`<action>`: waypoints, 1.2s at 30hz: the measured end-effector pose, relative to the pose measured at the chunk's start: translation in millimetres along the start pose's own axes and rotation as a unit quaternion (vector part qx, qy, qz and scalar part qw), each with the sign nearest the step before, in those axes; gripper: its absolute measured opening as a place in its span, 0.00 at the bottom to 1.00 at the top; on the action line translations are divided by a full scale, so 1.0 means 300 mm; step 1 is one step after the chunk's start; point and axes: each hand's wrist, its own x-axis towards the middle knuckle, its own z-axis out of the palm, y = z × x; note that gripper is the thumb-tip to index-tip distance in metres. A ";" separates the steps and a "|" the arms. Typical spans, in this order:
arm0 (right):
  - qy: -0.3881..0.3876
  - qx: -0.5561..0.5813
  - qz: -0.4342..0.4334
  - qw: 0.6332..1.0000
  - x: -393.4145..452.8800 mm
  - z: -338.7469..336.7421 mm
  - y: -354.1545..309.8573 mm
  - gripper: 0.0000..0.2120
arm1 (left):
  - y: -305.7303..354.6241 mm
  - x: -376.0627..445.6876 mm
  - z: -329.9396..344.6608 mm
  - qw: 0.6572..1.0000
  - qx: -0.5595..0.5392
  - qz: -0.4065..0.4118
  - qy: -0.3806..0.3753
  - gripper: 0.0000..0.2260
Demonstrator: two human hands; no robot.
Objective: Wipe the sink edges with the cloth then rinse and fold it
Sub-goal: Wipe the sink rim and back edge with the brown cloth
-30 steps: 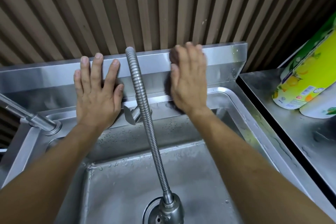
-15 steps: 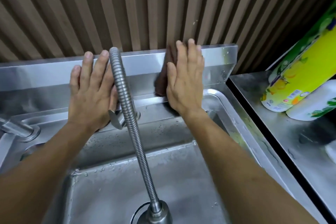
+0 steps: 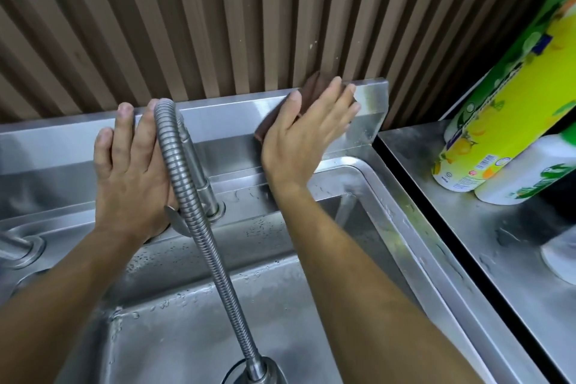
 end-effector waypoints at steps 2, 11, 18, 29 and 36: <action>0.017 -0.003 -0.011 1.000 0.059 -0.007 0.036 0.26 | -0.021 -0.002 0.028 0.999 -0.013 -0.004 -0.045 0.34; 0.150 0.147 0.221 0.952 0.200 -0.053 0.029 0.25 | 0.022 0.006 -0.026 0.999 -0.032 -0.014 0.030 0.31; -0.116 0.093 0.123 0.981 -0.211 0.006 -0.098 0.34 | 0.013 0.010 -0.029 0.999 -0.030 -0.007 0.027 0.31; -0.374 0.010 -0.162 0.913 -0.220 -0.183 -0.017 0.14 | 0.021 0.004 -0.039 0.999 -0.038 -0.022 0.013 0.29; -0.468 -0.126 -0.330 0.810 -0.192 -0.287 0.077 0.21 | -0.034 -0.062 -0.067 0.997 -0.047 0.059 -0.029 0.34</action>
